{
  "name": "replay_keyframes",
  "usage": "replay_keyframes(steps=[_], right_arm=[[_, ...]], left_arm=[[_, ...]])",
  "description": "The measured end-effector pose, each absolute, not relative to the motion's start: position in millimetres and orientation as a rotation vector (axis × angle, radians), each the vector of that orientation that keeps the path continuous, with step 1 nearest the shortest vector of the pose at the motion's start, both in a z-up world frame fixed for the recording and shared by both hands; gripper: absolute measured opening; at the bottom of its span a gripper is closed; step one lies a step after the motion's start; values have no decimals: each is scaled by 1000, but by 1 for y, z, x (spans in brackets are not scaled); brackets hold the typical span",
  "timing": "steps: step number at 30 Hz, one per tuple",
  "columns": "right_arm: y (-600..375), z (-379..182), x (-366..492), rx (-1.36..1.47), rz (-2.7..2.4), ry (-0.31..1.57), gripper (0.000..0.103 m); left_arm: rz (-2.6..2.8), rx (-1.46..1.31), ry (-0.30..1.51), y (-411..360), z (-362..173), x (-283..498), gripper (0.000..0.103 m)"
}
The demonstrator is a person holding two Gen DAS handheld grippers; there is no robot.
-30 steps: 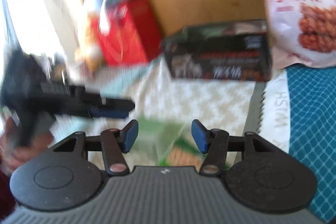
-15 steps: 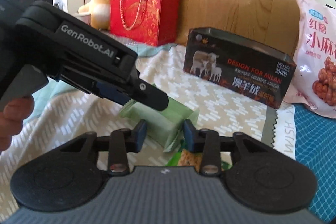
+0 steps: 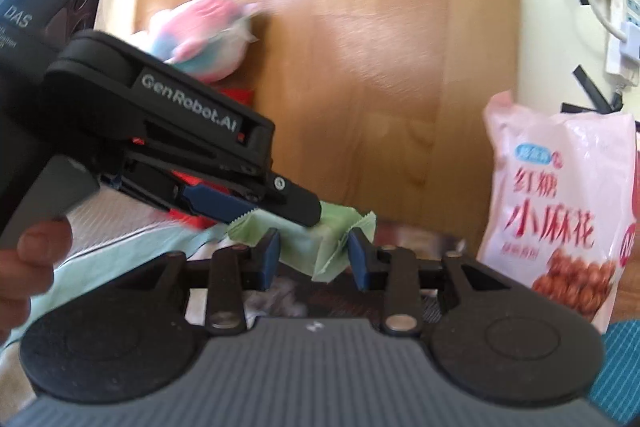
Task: Organize snacks
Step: 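Lower the pale green pack into the black box and open the left tool, then move the left tool down to the green cracker pack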
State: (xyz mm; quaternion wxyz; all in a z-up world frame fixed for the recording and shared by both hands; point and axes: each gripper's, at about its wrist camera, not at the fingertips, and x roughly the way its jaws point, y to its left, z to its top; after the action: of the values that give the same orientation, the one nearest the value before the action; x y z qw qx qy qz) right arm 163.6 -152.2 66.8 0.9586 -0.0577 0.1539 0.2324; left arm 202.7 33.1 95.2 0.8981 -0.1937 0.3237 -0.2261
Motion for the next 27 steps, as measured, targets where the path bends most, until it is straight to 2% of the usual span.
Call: replay_keyframes(steps=[7,12,20,27], right_arm=[[-159,52,218,-70,451,359,40],[-148,40,224,-99,444,374,42],[-197,62,160,54,467,388,43],[-227,28,73,178,559,638,44]], left_arm=[[-422,-387,710,15,76,258,48],[-330,-386,723,18,62,265,49],[-376,-380,664,43,80,191,50],[-483,-336,843,33,35,111,50]])
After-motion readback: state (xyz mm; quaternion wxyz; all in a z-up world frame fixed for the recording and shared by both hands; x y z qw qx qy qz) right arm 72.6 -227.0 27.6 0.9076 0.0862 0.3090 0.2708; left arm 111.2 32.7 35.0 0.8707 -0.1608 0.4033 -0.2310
